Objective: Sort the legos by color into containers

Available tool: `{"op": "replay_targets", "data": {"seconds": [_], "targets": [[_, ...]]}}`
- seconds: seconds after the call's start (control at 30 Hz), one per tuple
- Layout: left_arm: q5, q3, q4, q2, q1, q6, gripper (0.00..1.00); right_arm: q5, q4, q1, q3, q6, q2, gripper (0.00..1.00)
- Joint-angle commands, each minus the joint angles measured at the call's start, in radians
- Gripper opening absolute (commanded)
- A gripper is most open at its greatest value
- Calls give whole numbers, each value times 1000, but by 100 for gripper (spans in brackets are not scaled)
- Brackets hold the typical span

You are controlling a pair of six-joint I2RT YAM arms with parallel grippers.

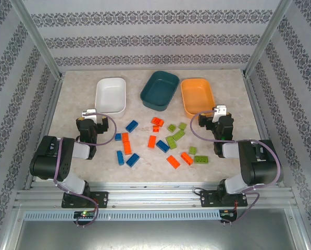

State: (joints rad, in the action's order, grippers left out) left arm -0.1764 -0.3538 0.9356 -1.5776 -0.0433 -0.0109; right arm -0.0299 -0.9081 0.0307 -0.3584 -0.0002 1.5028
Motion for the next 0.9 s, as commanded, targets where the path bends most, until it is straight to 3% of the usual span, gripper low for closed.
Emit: {"op": "replay_targets", "data": {"seconds": [0.0,0.87], "targets": [[-1,-15,36,-9,13,-15,100,-5,0,6,-16,-1,5,98],[-1,-15,36,-9,13,-15,100,22,20,-12,-28,12,7,98]]}}
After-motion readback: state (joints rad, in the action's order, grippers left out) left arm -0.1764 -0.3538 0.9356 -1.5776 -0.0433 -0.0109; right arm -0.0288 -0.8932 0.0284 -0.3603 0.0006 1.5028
